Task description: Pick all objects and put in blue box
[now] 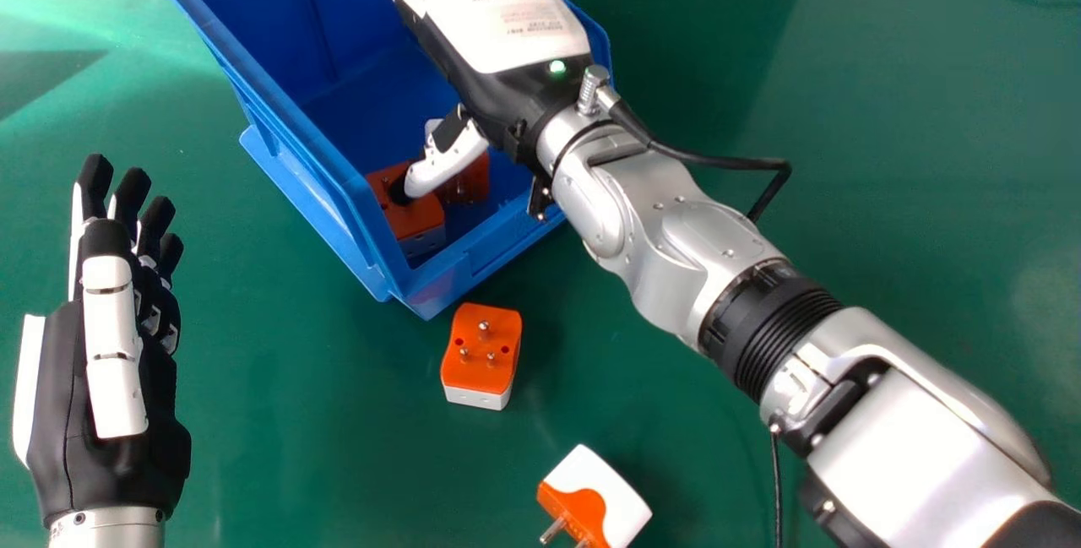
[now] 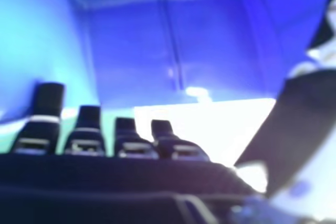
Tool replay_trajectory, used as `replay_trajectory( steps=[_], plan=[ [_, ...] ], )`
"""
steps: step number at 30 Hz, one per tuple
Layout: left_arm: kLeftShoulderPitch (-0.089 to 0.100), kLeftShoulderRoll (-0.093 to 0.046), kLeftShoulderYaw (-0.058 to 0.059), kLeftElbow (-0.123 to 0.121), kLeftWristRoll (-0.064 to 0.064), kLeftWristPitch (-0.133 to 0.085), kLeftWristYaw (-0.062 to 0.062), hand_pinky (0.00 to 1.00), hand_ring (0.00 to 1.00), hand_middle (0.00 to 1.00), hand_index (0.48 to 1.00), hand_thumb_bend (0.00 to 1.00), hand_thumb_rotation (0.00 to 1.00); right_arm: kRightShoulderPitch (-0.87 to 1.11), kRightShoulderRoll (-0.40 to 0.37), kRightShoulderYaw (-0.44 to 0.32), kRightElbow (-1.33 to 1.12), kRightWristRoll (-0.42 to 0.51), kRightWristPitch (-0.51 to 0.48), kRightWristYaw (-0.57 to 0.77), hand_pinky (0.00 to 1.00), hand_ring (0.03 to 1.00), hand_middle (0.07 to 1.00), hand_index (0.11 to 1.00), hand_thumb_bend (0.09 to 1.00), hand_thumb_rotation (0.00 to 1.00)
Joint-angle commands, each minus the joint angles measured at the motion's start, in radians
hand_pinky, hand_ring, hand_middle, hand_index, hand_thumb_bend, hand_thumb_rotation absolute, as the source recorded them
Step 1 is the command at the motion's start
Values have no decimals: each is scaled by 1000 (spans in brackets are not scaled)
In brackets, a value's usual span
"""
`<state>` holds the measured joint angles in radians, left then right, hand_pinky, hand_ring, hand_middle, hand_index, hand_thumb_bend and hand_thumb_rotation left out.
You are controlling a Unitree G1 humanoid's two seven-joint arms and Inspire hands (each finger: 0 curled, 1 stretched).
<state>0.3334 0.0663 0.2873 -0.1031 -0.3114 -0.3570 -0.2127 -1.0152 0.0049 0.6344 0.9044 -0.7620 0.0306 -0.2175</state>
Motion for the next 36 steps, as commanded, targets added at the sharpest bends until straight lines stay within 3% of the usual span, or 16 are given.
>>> replay_trajectory(
  steps=[1, 9, 13, 16, 18, 21, 26, 29, 33, 36],
  plan=[
    [4, 7, 1, -24, 17, -10, 3, 992, 965, 973, 998, 448, 967, -3, -20, -5, -70, -21, 0, -9, 817, 937, 975, 956, 897, 323],
    [3, 6, -1, -24, 14, -8, 6, 981, 956, 959, 984, 447, 958, 75, -92, -6, -268, -58, 8, 25, 785, 890, 936, 923, 858, 247],
    [5, 9, 1, -22, 7, -9, 0, 983, 959, 960, 984, 450, 953, 152, -143, -14, -427, -87, 31, 65, 763, 873, 916, 905, 837, 220],
    [10, 6, 1, -28, 11, -7, 6, 981, 957, 958, 983, 457, 946, 225, -194, -20, -571, -118, 50, 109, 738, 859, 895, 889, 822, 198],
    [12, 7, -1, -26, 6, -8, 1, 979, 955, 956, 982, 460, 943, 284, -234, -28, -674, -139, 48, 126, 719, 848, 885, 879, 820, 188],
    [12, 7, -6, -22, 2, -10, -7, 978, 956, 957, 982, 464, 934, 372, -279, -52, -819, -147, 48, 160, 695, 830, 870, 861, 823, 180],
    [16, -11, -22, -39, 1, 1, 4, 976, 959, 960, 986, 477, 918, 538, -338, -99, -1063, -155, 49, 239, 675, 814, 857, 846, 825, 181],
    [16, -9, -23, -32, -3, 1, -1, 973, 959, 963, 991, 478, 913, 639, -355, -128, -1190, -151, 52, 284, 664, 805, 851, 837, 818, 191],
    [22, -14, -22, -31, 5, 2, 8, 967, 959, 966, 995, 484, 902, 785, -365, -172, -1358, -146, 81, 370, 660, 806, 853, 835, 798, 209],
    [21, -12, -21, -20, -1, -1, 1, 949, 953, 963, 994, 492, 882, 892, -364, -208, -1454, -128, 84, 399, 667, 819, 869, 848, 769, 231]
  ],
)
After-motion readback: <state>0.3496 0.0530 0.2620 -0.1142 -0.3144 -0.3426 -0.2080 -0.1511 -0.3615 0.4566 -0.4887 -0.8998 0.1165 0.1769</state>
